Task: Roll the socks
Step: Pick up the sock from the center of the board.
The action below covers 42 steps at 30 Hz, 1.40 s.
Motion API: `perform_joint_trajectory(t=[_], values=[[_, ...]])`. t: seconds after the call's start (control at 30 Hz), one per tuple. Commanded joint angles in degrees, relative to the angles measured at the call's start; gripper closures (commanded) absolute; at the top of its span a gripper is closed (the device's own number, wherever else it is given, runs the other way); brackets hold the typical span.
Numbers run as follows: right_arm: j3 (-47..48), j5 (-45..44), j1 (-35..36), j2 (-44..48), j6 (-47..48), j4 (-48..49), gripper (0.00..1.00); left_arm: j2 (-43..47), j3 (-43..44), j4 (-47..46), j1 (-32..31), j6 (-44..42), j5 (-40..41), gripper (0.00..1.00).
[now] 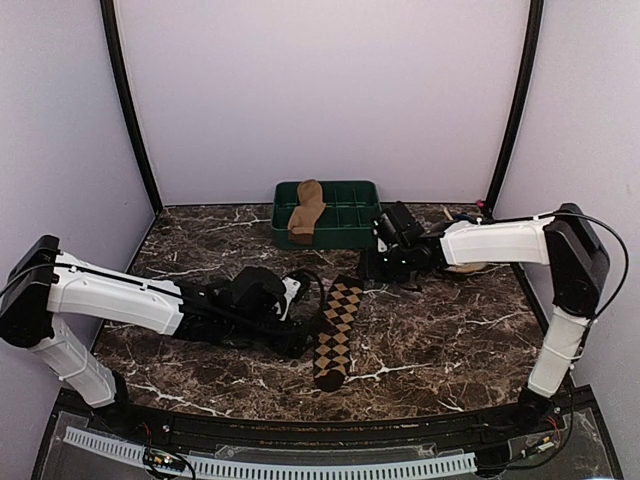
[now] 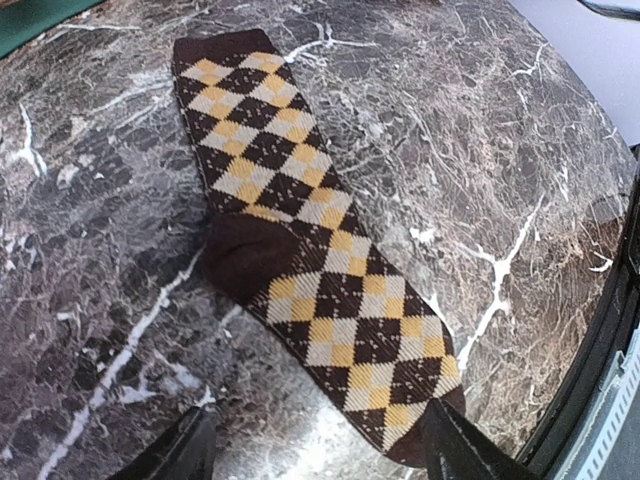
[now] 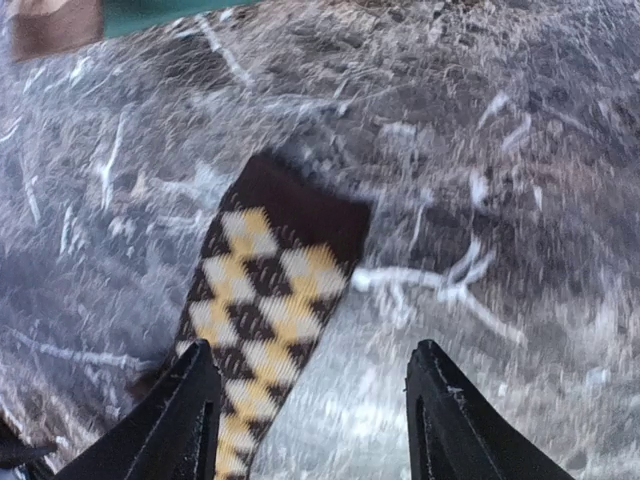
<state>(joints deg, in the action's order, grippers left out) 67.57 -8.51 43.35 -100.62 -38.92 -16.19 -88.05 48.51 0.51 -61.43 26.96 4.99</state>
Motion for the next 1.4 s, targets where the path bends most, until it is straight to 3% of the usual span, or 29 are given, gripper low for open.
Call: perform_joint_trajectory(t=[0.0, 0.23, 0.63, 0.87, 1.2, 1.37], values=[[5.6, 4.2, -2.9, -6.8, 5.3, 0.9, 0.42, 0.0, 1.4, 2.8, -1.5, 3.1, 0.3, 0.31], [12.0, 6.8, -4.9, -15.1, 6.6, 0.3, 0.43, -2.5, 2.3, 3.2, -2.6, 3.7, -0.7, 0.44], [13.2, 8.3, -5.0, -19.3, 6.5, -0.6, 0.45, -5.8, 4.3, 3.0, -3.0, 3.6, -2.3, 0.60], [12.5, 8.8, -5.0, -21.0, 6.0, -0.4, 0.50, -7.3, 5.1, 2.9, -3.2, 3.3, -2.2, 0.61], [10.5, 9.6, -4.5, -21.0, 6.4, -0.8, 0.68, -10.5, 6.9, 3.4, -3.4, 4.1, -2.3, 0.62], [9.3, 8.6, -3.2, -20.6, 6.9, -2.0, 0.69, -11.5, 7.8, 4.1, -3.4, 4.7, -2.2, 0.62]])
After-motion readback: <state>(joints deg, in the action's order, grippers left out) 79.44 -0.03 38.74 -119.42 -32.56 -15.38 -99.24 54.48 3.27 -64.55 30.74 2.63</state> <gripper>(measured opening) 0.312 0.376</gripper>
